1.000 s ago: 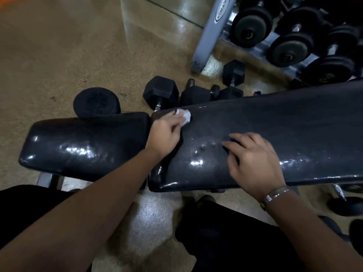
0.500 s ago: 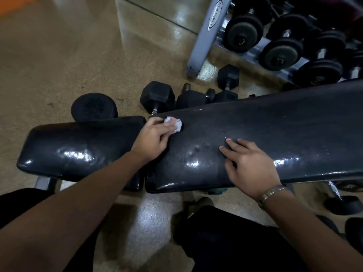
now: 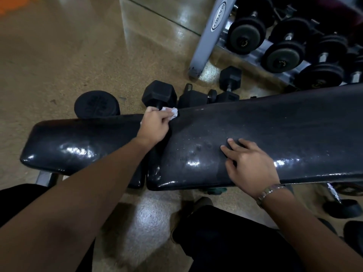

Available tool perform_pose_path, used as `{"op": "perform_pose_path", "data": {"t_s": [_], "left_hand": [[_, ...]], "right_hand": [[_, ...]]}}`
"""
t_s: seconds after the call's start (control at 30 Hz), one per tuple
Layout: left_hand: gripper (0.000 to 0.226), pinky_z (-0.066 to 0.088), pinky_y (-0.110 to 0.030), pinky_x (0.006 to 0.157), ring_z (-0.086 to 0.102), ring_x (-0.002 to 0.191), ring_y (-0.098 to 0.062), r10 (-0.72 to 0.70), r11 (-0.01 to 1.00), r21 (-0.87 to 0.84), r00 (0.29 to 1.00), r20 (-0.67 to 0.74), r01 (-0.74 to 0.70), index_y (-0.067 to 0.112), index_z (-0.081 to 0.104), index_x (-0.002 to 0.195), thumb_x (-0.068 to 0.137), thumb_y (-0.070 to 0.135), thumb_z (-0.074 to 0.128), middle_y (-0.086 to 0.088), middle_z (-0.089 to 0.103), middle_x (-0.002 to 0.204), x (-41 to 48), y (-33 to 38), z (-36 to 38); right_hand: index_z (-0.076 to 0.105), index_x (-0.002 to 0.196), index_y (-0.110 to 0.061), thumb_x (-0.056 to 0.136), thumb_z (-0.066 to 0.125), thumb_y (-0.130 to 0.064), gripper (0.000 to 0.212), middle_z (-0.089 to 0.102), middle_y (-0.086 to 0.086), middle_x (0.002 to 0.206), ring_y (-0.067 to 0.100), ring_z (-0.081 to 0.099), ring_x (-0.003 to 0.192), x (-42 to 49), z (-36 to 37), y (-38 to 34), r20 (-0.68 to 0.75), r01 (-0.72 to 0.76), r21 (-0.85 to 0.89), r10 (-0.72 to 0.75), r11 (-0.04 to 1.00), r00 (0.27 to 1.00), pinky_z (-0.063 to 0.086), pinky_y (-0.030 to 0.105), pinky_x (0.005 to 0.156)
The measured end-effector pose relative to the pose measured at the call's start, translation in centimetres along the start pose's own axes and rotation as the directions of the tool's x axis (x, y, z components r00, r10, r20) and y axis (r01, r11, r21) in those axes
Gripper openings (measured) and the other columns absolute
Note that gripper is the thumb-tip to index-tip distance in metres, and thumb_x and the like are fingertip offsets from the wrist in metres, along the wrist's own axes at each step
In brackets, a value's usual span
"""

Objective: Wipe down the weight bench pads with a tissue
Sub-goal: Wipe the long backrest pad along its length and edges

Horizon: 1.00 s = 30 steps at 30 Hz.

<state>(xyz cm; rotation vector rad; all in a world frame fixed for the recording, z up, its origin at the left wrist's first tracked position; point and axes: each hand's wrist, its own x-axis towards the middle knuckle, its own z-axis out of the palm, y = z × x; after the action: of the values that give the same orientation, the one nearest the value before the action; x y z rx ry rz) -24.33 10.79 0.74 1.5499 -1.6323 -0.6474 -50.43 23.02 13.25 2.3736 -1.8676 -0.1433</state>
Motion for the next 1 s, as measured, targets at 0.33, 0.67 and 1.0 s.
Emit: {"op": "perform_pose_path", "data": {"t_s": [0.33,0.67,1.0], "left_hand": [[0.029,0.046,-0.030,0.105,0.053,0.113,-0.019,0.050,0.997,-0.064,0.999,0.011,-0.049,0.023,0.074,0.118,0.092,0.011,0.067,0.005,0.066,0.114,-1.2,0.3,0.5],[0.029,0.038,-0.007,0.097,0.044,0.099,-0.003,0.049,0.995,-0.084,0.999,0.017,-0.048,0.024,0.075,0.117,0.090,0.014,0.069,-0.005,0.071,0.114,-2.7,-0.6,0.3],[0.026,0.045,-0.021,0.092,0.053,0.097,-0.014,0.285,0.955,-0.099,0.957,0.048,-0.279,0.020,0.078,0.111,0.091,0.011,0.066,0.004,0.075,0.116,-7.3,0.1,0.1]], "right_hand": [[0.070,0.119,-0.028,0.083,0.063,-0.028,0.037,0.064,-0.007,0.130,0.021,0.055,0.123,-0.1,0.0,0.0,-0.004,-0.021,0.007,0.021,1.000,1.000,0.053,0.039,0.094],[0.067,0.123,-0.032,0.088,0.058,-0.031,0.037,0.061,-0.012,0.134,0.016,0.051,0.126,0.2,-0.5,0.2,0.037,-0.018,-0.022,0.019,1.000,0.999,0.051,0.031,0.089],[0.068,0.122,-0.032,0.087,0.059,-0.033,0.036,0.062,-0.011,0.132,0.017,0.053,0.125,0.0,-0.3,0.2,0.023,-0.009,-0.031,0.010,0.999,1.000,0.051,0.031,0.090]]}}
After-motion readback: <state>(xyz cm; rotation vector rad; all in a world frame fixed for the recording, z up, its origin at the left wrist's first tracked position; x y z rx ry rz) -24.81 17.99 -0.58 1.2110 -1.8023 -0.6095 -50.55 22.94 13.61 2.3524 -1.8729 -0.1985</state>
